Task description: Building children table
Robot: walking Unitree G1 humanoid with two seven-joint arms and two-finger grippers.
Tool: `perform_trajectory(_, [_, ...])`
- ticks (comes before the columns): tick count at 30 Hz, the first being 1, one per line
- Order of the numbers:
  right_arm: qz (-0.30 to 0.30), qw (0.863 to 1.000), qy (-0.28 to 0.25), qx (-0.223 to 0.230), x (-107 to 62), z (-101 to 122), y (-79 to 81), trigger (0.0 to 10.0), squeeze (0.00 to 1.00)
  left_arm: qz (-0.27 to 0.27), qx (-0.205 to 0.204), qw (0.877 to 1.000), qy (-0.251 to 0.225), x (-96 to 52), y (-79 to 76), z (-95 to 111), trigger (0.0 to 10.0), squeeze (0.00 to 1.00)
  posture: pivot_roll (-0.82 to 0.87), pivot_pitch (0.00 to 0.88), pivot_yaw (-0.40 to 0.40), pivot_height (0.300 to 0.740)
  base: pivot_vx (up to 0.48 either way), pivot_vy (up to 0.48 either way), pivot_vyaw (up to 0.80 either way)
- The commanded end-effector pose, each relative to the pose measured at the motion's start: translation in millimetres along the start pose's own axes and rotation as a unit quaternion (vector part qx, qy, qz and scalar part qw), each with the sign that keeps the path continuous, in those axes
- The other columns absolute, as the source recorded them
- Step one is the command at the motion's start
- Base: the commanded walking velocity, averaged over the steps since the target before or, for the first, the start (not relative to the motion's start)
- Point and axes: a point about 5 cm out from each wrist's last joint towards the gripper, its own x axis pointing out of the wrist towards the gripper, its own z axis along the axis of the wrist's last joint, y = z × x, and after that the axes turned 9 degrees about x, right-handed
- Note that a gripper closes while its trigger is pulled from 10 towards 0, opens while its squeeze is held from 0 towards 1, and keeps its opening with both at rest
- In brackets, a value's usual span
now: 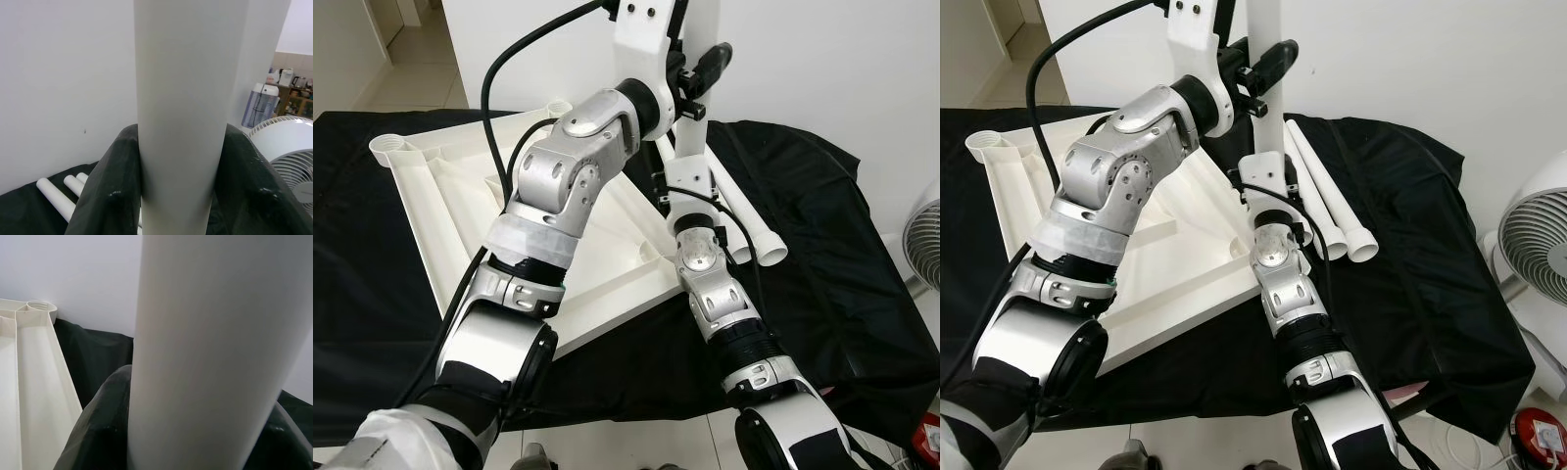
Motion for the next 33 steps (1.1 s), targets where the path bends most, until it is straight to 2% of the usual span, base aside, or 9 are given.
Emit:
perform_trajectory(1, [0.008,1.000,0.000,-0.015,0.3,0.1,4.8,0.0,0.00,-0.009,0.011,1.000,-0.015,2.8,-6.7,7.6,10.0,0.00,0.04,0.000,-0.046,0.740,0.000,0.000,0.00])
perform_trajectory(6, [-0.006,1.000,0.005,-0.002,1.0,-0.9,1.6,0.0,0.00,-0.010,0.016,1.000,-0.023,2.8,-7.8,9.8,10.0,0.00,0.03,0.000,-0.044,0.740,0.000,0.000,0.00])
perform_trajectory(7, [-0.016,1.000,0.010,0.006,1.7,-1.8,-0.8,10.0,0.00,-0.013,0.016,0.999,-0.029,2.6,-8.8,11.5,10.0,0.00,0.03,0.000,-0.043,0.740,0.000,0.000,0.00])
perform_trajectory(9, [-0.016,1.000,0.010,0.006,1.7,-1.8,-0.8,10.0,0.00,-0.013,0.016,0.999,-0.029,2.6,-8.8,11.5,10.0,0.00,0.03,0.000,-0.043,0.740,0.000,0.000,0.00])
perform_trajectory(10, [-0.020,1.000,0.011,0.012,2.2,-1.4,-2.0,10.0,0.00,-0.021,0.007,0.999,-0.036,2.1,-10.4,12.4,10.0,1.00,0.03,0.000,-0.043,0.740,0.000,0.000,0.00])
perform_trajectory(14, [-0.012,0.999,0.007,0.035,2.1,0.7,-0.4,10.0,0.00,-0.038,-0.025,0.998,-0.052,-0.2,-12.9,15.2,10.0,1.00,0.04,0.000,-0.045,0.740,0.000,0.000,0.00])
perform_trajectory(20, [-0.021,0.998,0.011,0.063,3.8,0.7,-4.2,10.0,0.00,-0.040,-0.042,0.996,-0.069,-1.9,-13.4,18.3,10.0,0.97,0.04,0.000,-0.045,0.740,0.000,0.000,0.00])
perform_trajectory(21, [-0.026,0.997,0.010,0.066,4.6,1.1,-6.7,10.0,0.00,-0.042,-0.049,0.995,-0.076,-3.3,-13.1,19.5,10.0,0.00,0.04,0.000,-0.045,0.740,0.000,0.000,0.00])
perform_trajectory(33, [-0.053,0.994,0.008,0.098,6.7,3.4,-23.0,10.0,0.00,-0.030,-0.057,0.996,-0.067,-15.9,-7.8,10.1,10.0,0.00,0.03,0.000,-0.042,0.740,0.000,0.000,0.00])
